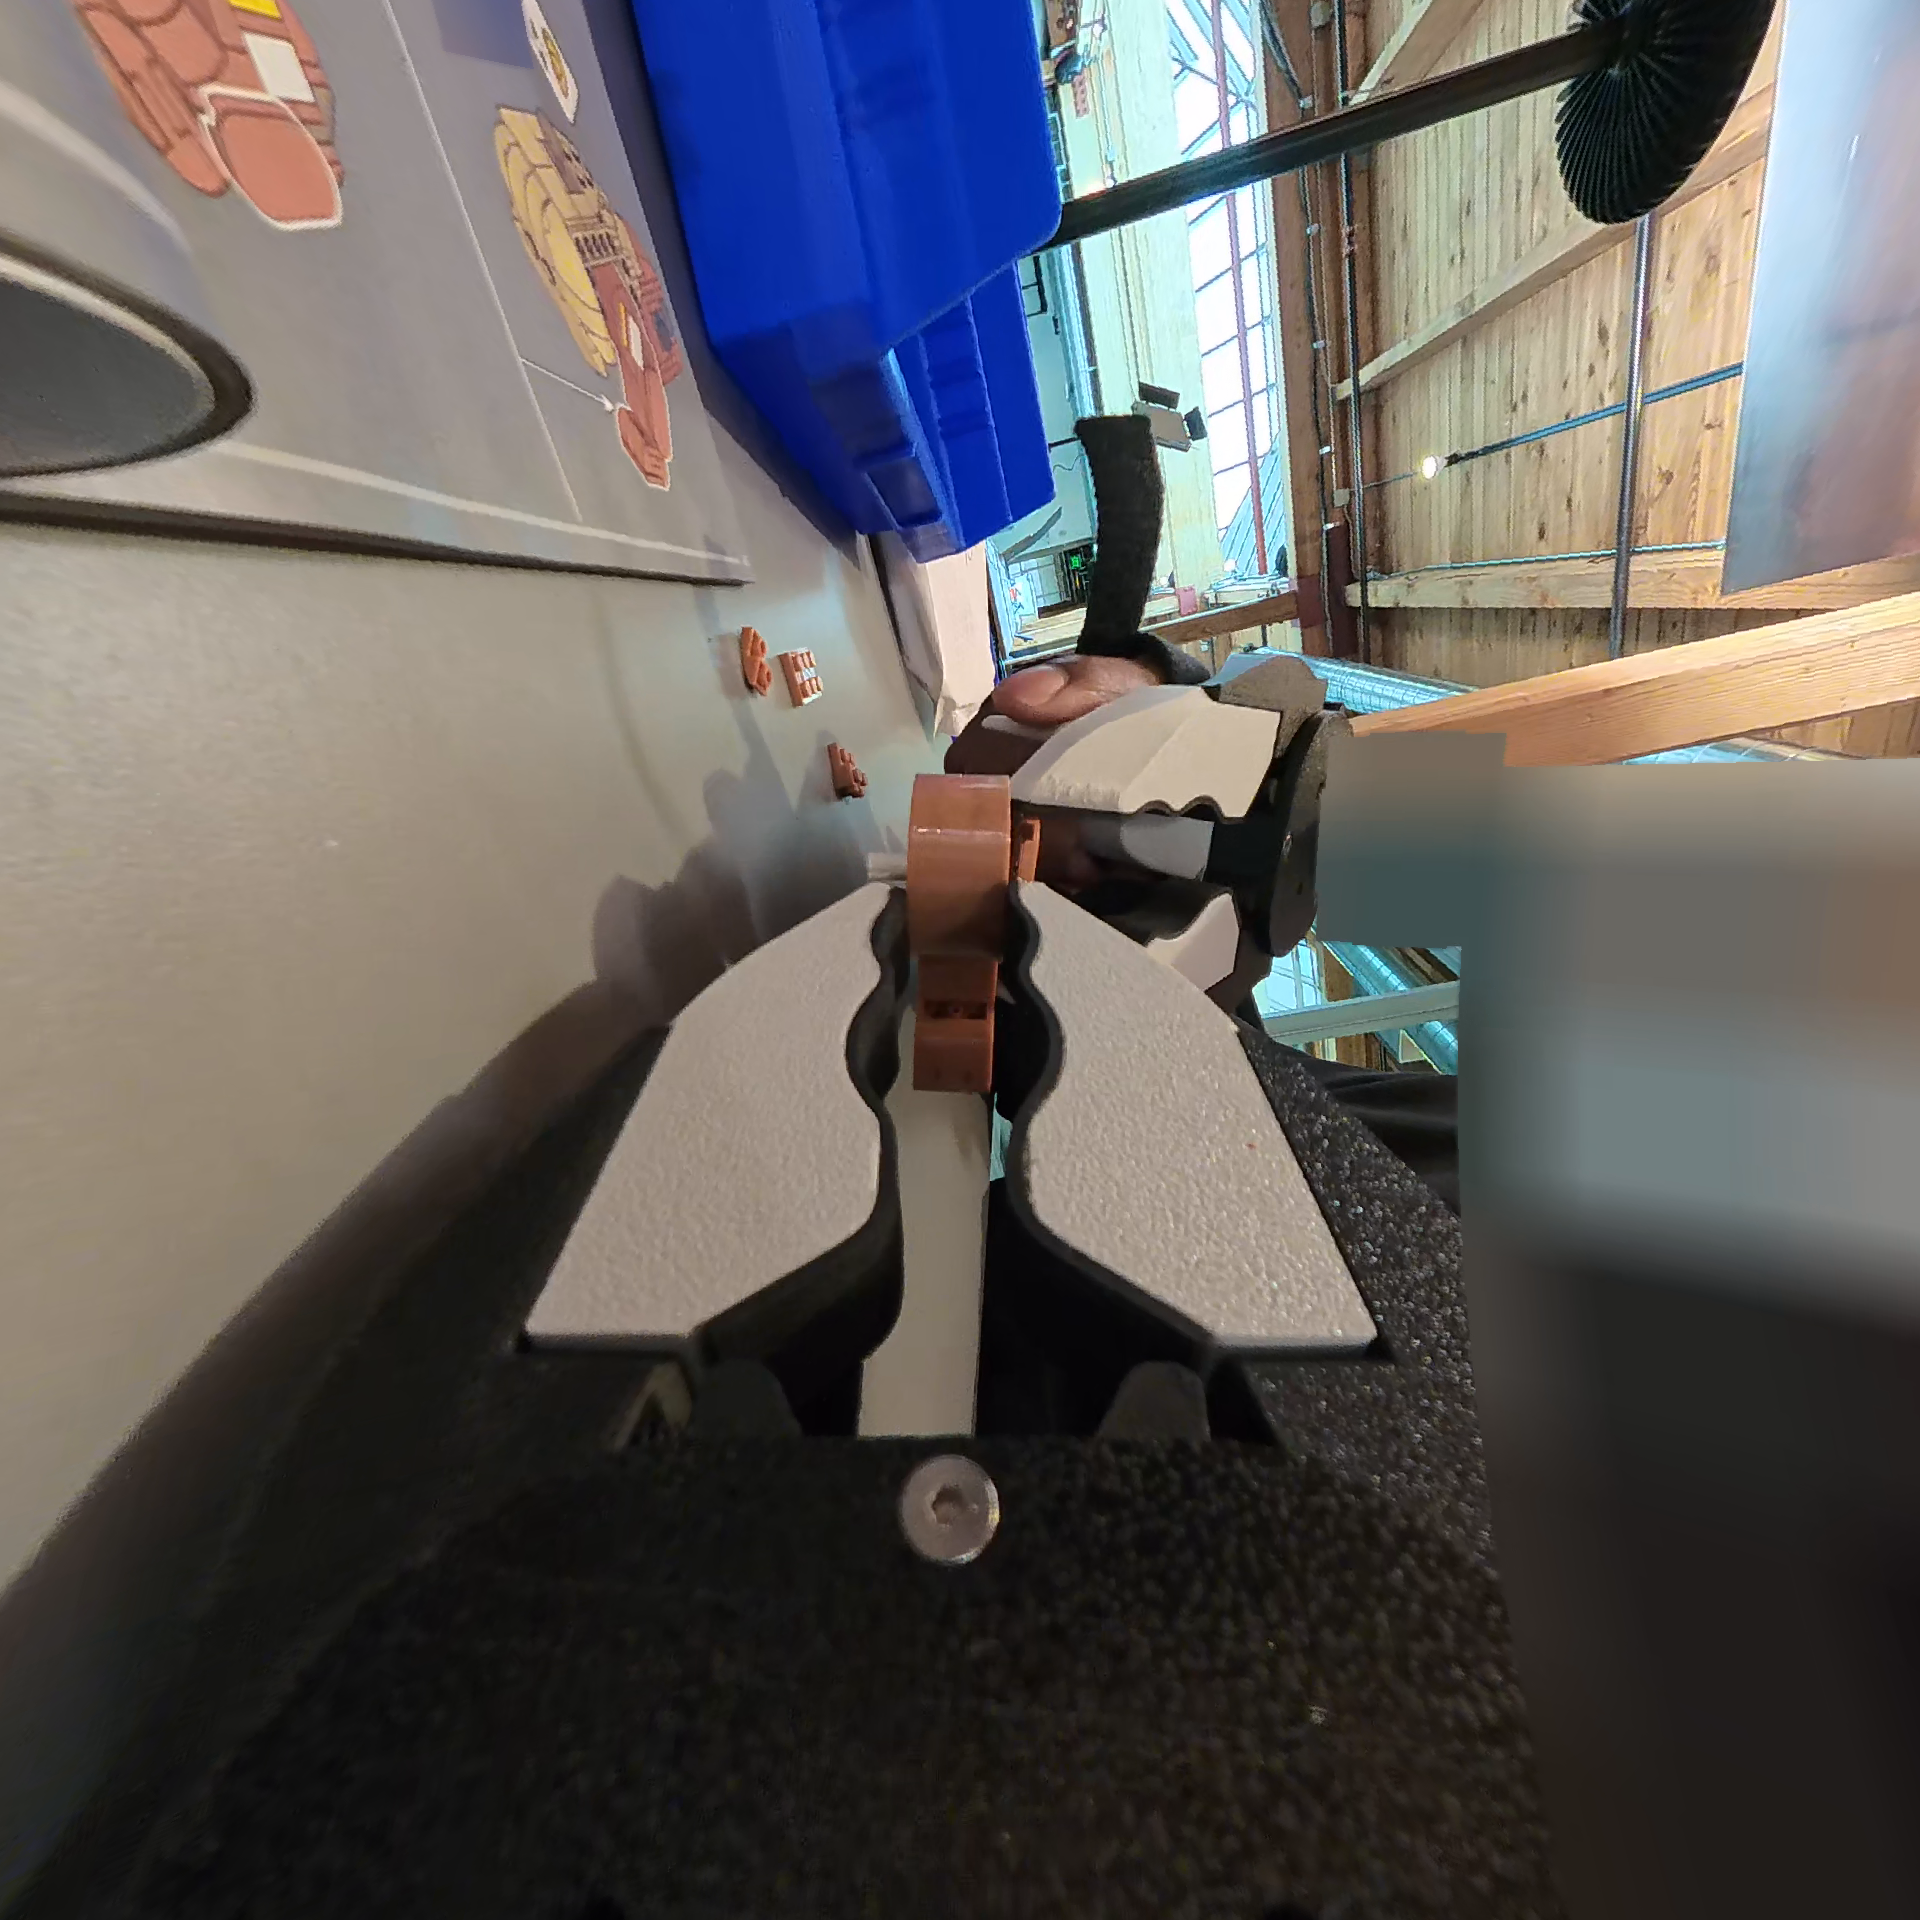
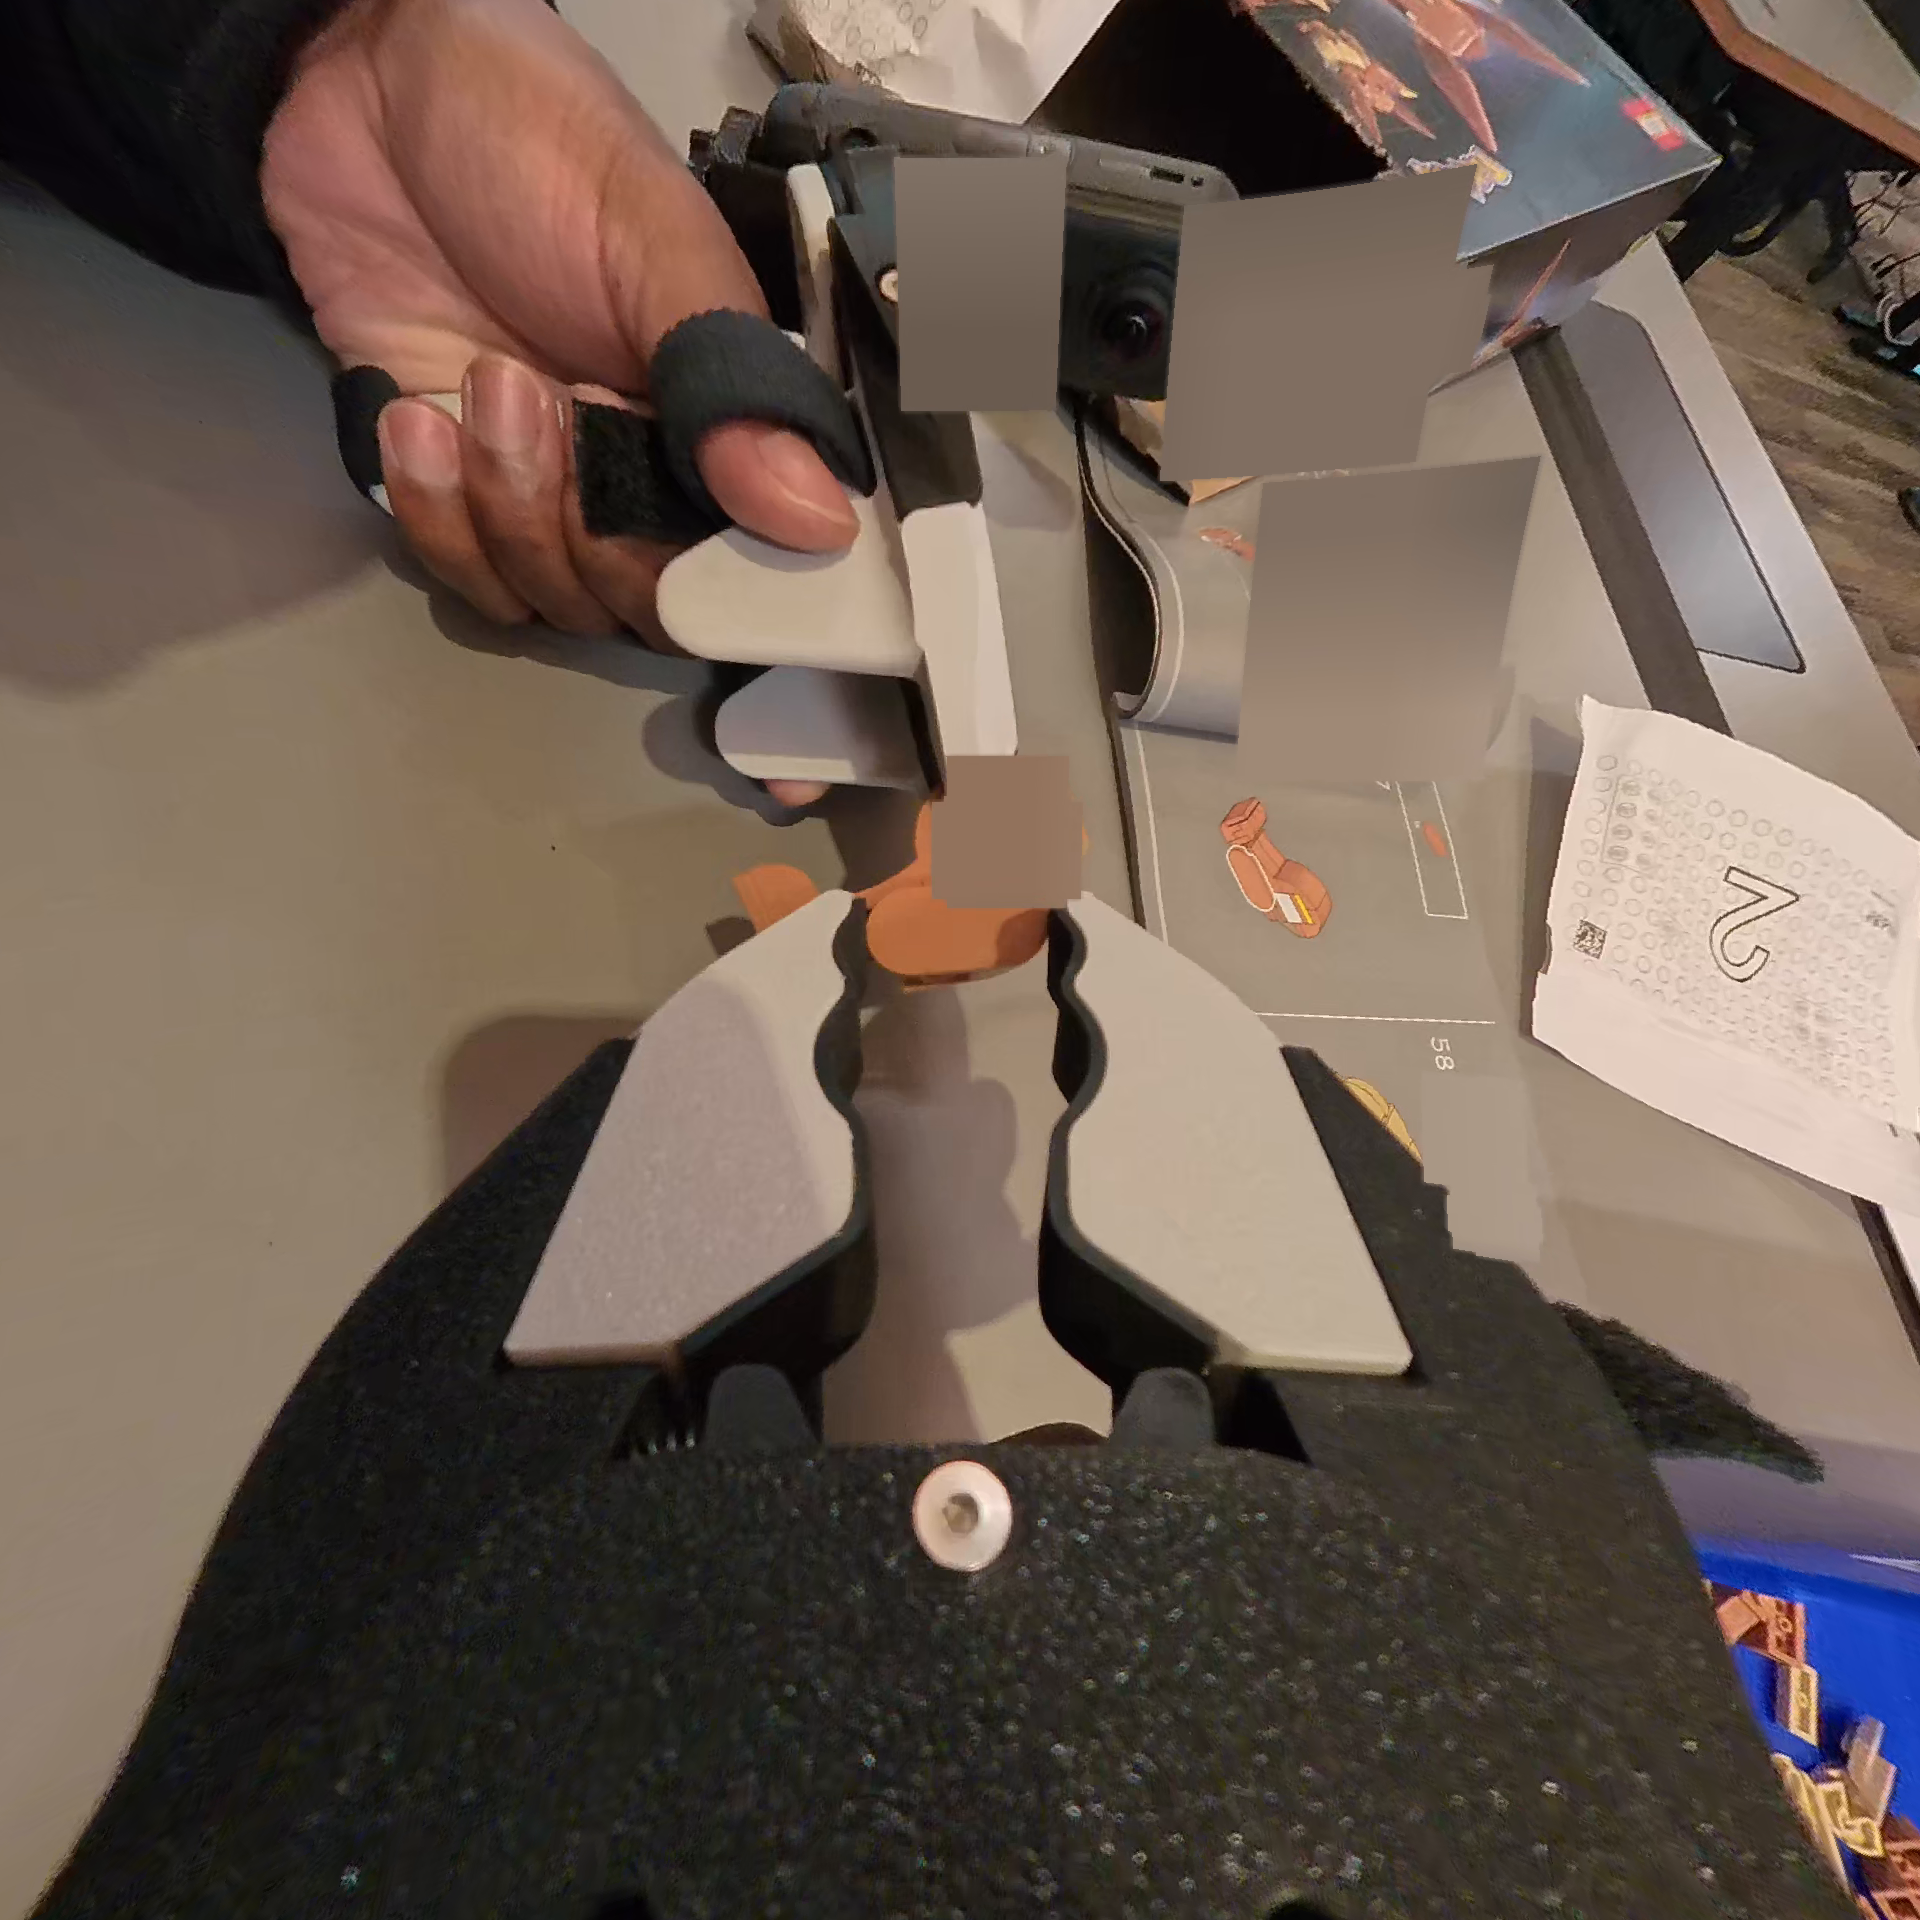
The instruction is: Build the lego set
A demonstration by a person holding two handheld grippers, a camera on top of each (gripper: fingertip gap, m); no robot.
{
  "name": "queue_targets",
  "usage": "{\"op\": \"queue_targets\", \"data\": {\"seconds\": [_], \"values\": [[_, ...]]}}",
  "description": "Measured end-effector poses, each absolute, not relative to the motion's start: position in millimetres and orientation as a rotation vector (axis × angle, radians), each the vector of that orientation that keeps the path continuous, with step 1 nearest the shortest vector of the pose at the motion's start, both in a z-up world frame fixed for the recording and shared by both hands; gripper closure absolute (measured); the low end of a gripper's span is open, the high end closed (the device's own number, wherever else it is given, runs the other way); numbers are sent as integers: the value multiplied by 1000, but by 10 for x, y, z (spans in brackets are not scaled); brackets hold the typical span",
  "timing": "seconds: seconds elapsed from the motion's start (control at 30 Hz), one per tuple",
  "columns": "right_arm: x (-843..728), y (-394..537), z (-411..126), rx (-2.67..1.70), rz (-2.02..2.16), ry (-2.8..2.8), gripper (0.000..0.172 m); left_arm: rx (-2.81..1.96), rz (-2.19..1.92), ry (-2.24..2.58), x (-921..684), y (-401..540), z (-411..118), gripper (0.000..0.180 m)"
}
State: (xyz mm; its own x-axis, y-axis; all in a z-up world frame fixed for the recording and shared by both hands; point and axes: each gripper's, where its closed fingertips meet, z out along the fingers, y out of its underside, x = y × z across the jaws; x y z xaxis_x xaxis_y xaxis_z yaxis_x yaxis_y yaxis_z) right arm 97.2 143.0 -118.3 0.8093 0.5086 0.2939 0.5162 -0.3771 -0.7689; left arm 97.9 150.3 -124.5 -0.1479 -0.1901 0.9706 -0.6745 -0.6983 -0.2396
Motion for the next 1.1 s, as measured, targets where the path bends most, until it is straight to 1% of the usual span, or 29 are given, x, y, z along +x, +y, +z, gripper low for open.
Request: {"op": "queue_targets", "data": {"seconds": [0.47, 0.83, 0.93, 1.1], "values": [[975, 1432, -1168, -2024, 18, -736, 139, 1760, 1912, -959, 980, 1505, -1232, 164], [989, 1434, -1103, -2014, 109, -649, 132, 1737, 1936, -935, 982, 1517, -1193, 164], [1026, 1441, -1008, -2013, 242, -504, 131, 1723, 1960, -927, 982, 1535, -1157, 164], [1054, 1384, -976, -2073, 627, -169, 131, 1696, 2017, -939, 988, 1571, -1079, 164]]}}
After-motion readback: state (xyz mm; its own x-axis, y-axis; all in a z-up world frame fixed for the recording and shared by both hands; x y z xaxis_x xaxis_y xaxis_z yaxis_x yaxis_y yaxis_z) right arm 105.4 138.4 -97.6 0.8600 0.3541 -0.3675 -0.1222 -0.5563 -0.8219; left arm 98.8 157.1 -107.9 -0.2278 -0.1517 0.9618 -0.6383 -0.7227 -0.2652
